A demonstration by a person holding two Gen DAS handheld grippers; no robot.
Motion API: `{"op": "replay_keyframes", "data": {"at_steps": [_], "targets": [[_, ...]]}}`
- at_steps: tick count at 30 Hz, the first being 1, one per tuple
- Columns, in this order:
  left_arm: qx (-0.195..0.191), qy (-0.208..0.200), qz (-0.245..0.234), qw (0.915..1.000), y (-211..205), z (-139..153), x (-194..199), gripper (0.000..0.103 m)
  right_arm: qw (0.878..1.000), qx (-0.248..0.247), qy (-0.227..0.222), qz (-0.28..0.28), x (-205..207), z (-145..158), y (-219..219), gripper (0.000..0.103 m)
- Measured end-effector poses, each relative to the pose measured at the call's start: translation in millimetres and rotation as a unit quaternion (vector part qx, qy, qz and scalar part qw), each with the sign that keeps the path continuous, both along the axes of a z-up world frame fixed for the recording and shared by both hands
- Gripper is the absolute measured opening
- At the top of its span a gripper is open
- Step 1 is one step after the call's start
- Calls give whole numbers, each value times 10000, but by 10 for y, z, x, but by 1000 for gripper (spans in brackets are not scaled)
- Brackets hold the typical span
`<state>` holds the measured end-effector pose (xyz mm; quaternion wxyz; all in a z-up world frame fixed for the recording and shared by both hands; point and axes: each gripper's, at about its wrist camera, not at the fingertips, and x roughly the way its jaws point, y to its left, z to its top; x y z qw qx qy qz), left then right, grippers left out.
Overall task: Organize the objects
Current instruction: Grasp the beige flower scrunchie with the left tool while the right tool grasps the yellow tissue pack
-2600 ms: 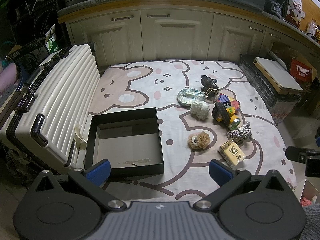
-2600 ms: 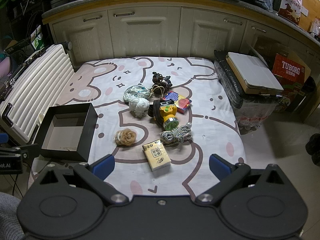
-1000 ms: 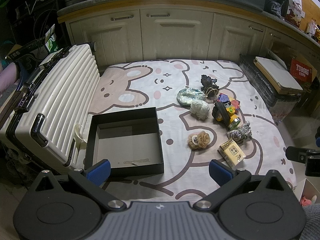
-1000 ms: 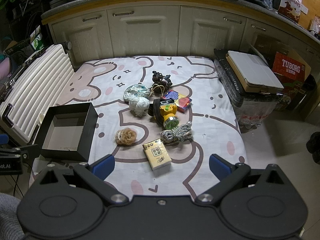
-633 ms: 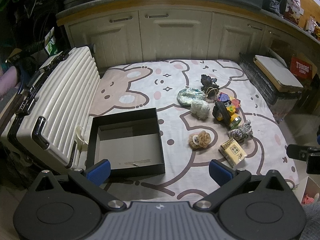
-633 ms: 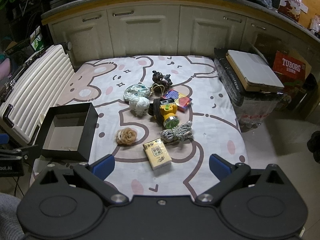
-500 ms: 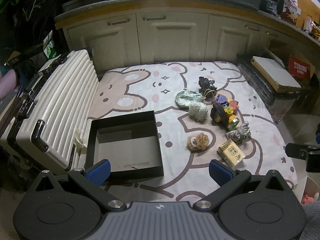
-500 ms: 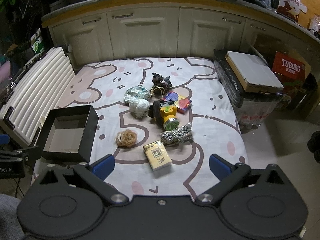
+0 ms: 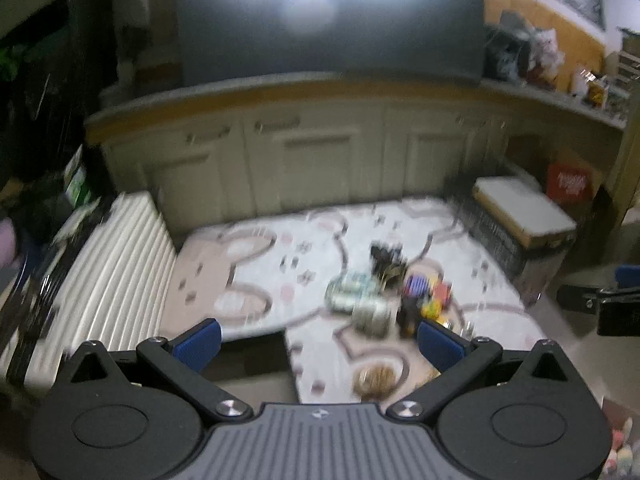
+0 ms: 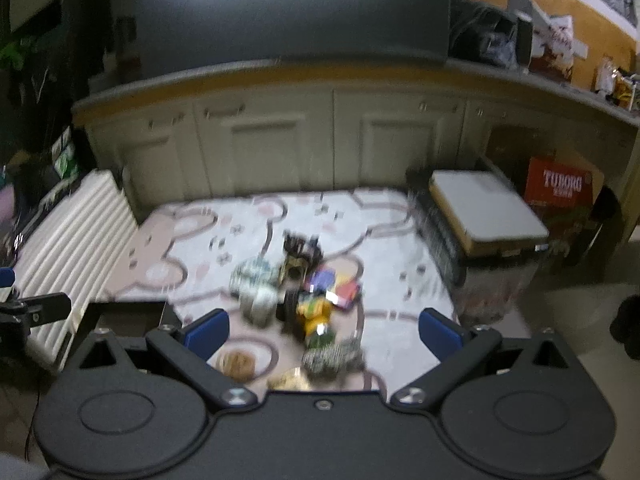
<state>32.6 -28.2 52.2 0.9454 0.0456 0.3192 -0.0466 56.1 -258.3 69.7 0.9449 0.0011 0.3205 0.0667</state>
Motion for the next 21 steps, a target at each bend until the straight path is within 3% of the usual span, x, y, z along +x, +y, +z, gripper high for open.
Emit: {"op": "replay_keyframes", "data": {"at_steps": [7, 13, 17, 21], "targets": [[-17, -221, -151, 9996, -133, -27, 389, 103, 9990, 212, -380, -121, 275, -71, -109, 103], [-111, -253, -220, 9994, -219, -216, 716, 103, 9926, 239, -1157, -277, 342, -356, -179, 103], [-242, -47, -343, 9991, -285, -441, 929, 103, 9947, 572, -854, -51, 490, -660, -248, 103], [-173, 160, -349, 9991, -393, -749, 1110, 103, 9963, 552, -650, -61, 578, -1073, -244, 103]]}}
